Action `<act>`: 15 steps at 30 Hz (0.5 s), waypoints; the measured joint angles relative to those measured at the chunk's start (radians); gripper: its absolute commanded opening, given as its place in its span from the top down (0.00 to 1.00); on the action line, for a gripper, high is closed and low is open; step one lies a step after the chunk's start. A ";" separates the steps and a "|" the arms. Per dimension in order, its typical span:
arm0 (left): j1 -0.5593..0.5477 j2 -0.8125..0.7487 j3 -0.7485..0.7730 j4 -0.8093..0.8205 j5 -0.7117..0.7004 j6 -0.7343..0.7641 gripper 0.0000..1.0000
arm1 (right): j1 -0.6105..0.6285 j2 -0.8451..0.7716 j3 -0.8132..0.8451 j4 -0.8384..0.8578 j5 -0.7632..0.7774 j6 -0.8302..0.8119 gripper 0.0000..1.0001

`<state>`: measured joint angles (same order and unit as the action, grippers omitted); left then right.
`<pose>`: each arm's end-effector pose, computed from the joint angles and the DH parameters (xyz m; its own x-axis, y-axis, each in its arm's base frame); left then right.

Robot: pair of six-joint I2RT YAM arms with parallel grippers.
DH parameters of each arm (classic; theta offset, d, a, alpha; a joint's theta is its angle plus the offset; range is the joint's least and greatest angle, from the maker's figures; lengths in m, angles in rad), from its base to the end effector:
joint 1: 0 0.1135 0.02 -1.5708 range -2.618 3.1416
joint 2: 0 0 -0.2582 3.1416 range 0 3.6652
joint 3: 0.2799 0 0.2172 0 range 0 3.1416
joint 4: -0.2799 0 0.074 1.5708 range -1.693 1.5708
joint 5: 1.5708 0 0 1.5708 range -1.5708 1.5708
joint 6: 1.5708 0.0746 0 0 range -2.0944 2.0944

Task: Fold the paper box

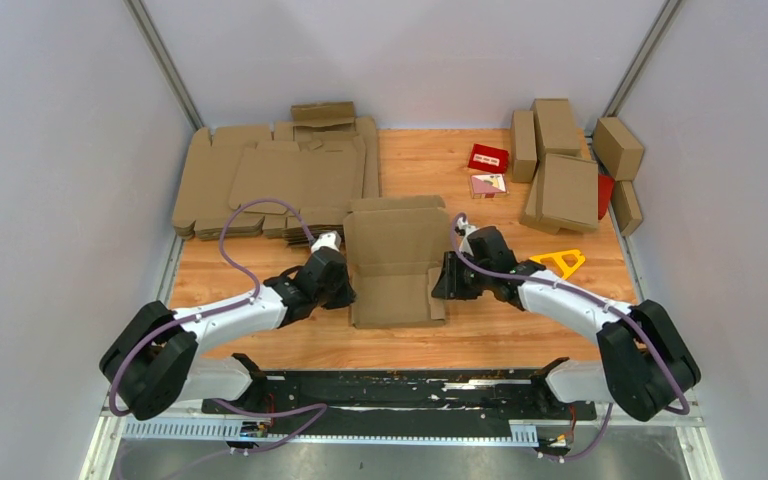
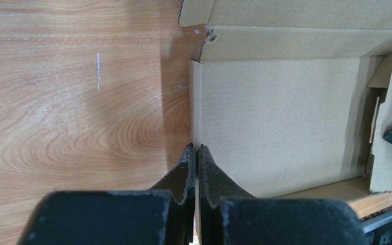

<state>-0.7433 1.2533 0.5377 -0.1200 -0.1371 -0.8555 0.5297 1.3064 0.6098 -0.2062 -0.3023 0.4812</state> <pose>0.1803 -0.1519 0.1574 -0.8133 -0.2682 -0.5164 -0.0168 0.8979 -0.4399 0.1968 0.1410 0.1608 -0.8975 -0.0134 -0.4409 -0.2551 0.8313 0.4939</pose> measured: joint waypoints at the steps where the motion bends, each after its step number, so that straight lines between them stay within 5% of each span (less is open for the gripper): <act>1: -0.003 0.000 0.000 -0.001 -0.005 -0.002 1.00 | 0.011 0.005 0.009 -0.011 0.019 -0.006 0.66; 15: -0.031 -0.011 0.000 -0.003 -0.048 -0.017 1.00 | 0.121 0.103 0.124 -0.168 0.240 -0.070 0.67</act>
<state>-0.7746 1.2427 0.5377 -0.1226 -0.1848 -0.8726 0.6506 1.4090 0.7341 -0.3740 -0.0620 0.4110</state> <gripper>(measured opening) 0.009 0.331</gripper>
